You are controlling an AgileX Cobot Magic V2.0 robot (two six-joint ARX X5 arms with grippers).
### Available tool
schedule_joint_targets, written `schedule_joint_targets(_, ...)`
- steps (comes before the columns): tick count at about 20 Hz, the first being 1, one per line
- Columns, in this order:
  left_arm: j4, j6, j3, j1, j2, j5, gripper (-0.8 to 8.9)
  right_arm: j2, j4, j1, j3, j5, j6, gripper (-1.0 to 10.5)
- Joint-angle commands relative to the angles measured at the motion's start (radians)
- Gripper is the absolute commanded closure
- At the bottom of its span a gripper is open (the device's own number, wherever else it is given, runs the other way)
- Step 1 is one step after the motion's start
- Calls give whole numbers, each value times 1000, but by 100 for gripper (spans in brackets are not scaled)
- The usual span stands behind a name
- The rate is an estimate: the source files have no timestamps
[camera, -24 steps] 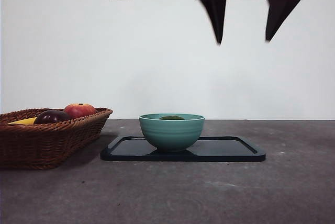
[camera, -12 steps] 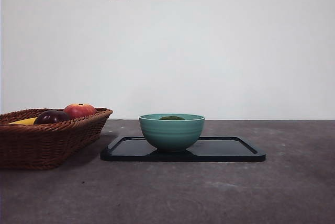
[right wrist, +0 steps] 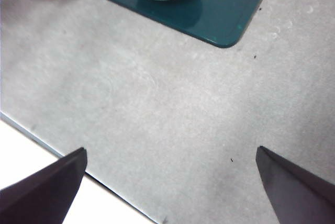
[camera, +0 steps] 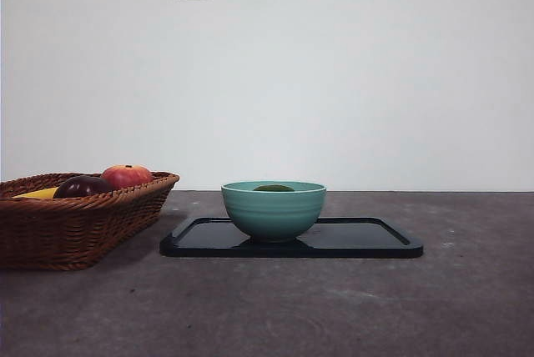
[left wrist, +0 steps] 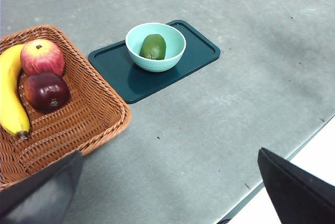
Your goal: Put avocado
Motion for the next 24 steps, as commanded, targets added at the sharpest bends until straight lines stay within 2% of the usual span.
schedule_joint_targets(1, 12, 2, 10, -11, 1, -6, 252, -26, 18, 11, 4, 1, 23, 429)
schedule_joint_targets(6, 12, 1, 10, -11, 1, -6, 263, -51, 25, 11, 4, 2, 23, 434)
schedule_joint_targets(7, 11, 2, 10, -11, 1, -6, 317, -51, 28, 11, 4, 1, 27, 486)
schedule_joint_targets(8, 11, 2, 10, -11, 1, -6, 450, -51, 31, 11, 4, -2, 35, 633)
schedule_joint_targets(9, 11, 2, 10, -11, 1, -6, 659, -51, 38, 11, 4, -12, 35, 863)
schedule_joint_targets(10, 11, -3, 10, -11, 1, -6, 821, -51, 46, 11, 4, -14, 35, 930)
schedule_joint_targets(11, 13, -4, 10, -11, 1, -6, 794, -51, 54, 11, 4, -14, 35, 927)
schedule_joint_targets(24, 12, -2, 10, -2, 1, -6, 794, -51, 66, 11, 5, -13, 32, 927)
